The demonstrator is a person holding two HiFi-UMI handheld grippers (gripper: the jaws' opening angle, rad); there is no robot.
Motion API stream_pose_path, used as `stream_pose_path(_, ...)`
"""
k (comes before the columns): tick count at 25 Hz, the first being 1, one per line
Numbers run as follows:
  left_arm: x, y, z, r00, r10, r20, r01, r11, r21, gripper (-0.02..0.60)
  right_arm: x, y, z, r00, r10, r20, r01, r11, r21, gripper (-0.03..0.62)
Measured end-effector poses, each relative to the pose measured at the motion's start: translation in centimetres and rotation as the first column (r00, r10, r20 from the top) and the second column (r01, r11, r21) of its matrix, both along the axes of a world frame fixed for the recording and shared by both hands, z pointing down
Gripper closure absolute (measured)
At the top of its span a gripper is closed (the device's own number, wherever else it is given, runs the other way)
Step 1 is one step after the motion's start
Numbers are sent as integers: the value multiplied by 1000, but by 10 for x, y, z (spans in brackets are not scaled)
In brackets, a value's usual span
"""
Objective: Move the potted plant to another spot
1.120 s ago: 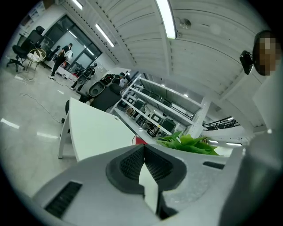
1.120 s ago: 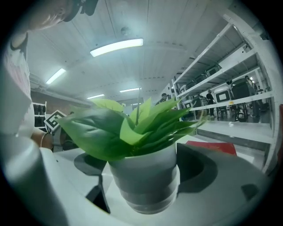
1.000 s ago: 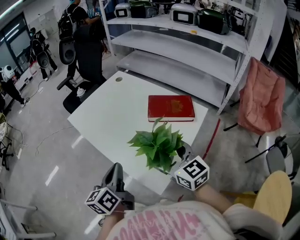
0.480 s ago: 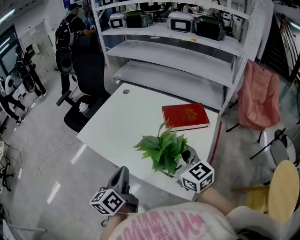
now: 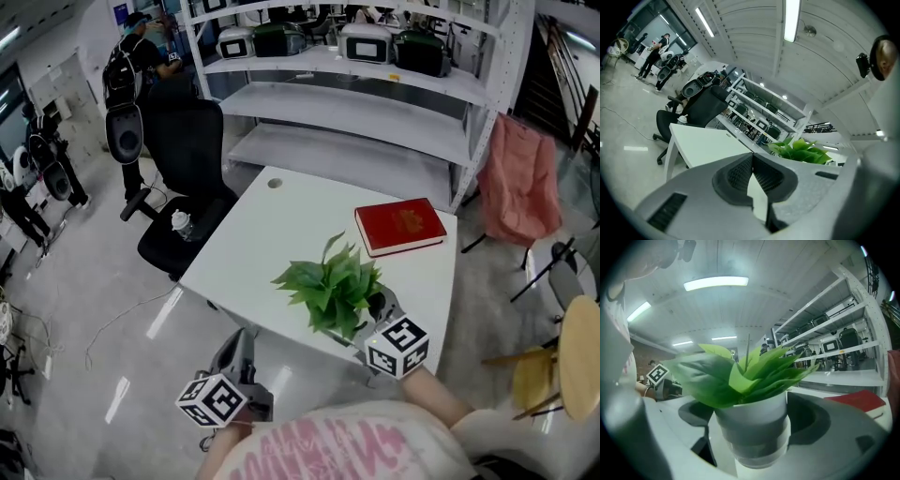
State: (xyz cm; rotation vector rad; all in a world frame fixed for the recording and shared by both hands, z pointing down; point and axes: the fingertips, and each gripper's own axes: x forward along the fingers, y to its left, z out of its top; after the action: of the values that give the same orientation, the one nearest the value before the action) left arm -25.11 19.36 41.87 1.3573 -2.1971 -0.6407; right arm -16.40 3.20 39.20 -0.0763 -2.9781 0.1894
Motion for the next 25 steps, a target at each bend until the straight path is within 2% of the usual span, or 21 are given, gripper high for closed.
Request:
stream_pose_path(10,-9,21,-1,999,-52,0,52,998,37,578,-9,6,0,1000,-13,2,13,999,45,94)
stream_pose_path(16,-15,35,5,997,-80,6,79,996,26,579,-17,2,5,1000,1,24,-2,1000,27,94)
stream_pose_path(22,-41,28,6,997,-80,-2,80,997,14,578,-42,-20,3,999,22,26,-22,999,27,94)
stream_pose_path(25,-63,25,5,993,-116,24,116,993,8,578,-57,-34,4,999,34,28,-35,999,32,94)
